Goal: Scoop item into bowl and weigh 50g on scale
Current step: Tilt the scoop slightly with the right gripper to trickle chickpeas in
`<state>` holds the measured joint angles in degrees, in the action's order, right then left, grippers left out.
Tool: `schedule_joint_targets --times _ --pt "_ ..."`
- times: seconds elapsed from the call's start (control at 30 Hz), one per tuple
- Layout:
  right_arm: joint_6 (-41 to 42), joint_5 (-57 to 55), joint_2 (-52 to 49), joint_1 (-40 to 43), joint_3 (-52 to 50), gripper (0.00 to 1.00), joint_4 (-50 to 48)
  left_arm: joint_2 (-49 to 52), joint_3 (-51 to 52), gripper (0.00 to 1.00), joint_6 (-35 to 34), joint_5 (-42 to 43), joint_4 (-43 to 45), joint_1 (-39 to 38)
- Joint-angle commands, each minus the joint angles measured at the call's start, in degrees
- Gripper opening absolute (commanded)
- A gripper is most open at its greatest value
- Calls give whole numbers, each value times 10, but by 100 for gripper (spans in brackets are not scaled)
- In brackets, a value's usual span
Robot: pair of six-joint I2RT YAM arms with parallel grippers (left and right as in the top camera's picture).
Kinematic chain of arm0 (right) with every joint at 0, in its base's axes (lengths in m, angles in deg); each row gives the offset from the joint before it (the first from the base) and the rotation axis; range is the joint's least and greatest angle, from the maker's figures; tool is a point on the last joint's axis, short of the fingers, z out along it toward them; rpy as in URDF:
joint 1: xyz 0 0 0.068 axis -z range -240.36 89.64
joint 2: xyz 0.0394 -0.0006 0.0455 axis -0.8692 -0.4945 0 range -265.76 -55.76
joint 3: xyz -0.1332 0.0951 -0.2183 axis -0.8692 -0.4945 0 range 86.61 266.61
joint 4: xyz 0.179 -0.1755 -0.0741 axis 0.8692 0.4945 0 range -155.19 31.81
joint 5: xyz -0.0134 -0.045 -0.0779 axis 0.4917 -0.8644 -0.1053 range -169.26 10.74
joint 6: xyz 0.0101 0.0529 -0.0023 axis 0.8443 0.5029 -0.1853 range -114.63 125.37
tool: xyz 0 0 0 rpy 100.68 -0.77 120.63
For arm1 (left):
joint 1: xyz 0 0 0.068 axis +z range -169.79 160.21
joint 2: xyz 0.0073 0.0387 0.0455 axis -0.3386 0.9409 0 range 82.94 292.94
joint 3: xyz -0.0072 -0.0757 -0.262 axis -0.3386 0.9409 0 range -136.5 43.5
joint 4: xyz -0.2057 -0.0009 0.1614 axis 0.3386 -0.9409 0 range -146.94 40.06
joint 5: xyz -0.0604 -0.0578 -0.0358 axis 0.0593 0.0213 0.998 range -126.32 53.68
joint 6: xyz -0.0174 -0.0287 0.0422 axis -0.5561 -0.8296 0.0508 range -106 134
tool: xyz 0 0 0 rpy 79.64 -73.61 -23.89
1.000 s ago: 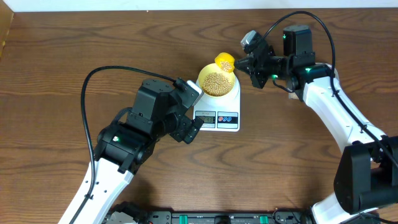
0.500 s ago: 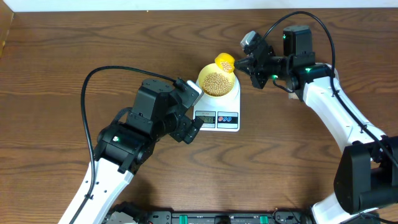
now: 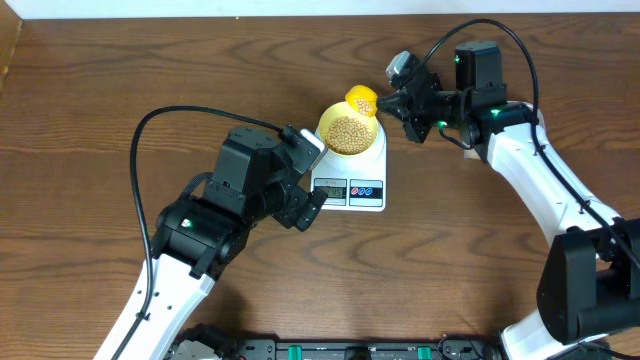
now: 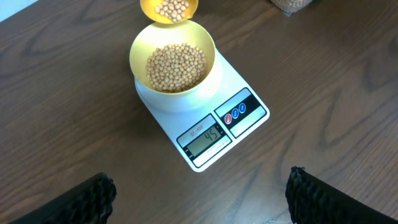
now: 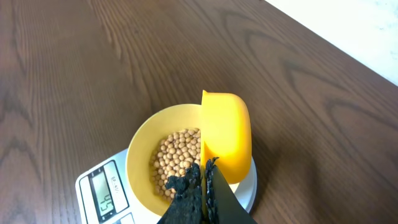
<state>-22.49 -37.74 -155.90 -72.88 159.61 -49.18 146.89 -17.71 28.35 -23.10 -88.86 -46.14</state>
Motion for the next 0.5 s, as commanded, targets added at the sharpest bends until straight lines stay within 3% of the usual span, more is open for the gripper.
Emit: schedule_joint_targets --times 0.0,0.47 --pt "-26 4 -3 -3 0 1 1 -6 -2 90 -5 -2 0 3" --pt "-40 4 -3 -3 0 1 1 -6 -2 90 -5 -2 0 3"
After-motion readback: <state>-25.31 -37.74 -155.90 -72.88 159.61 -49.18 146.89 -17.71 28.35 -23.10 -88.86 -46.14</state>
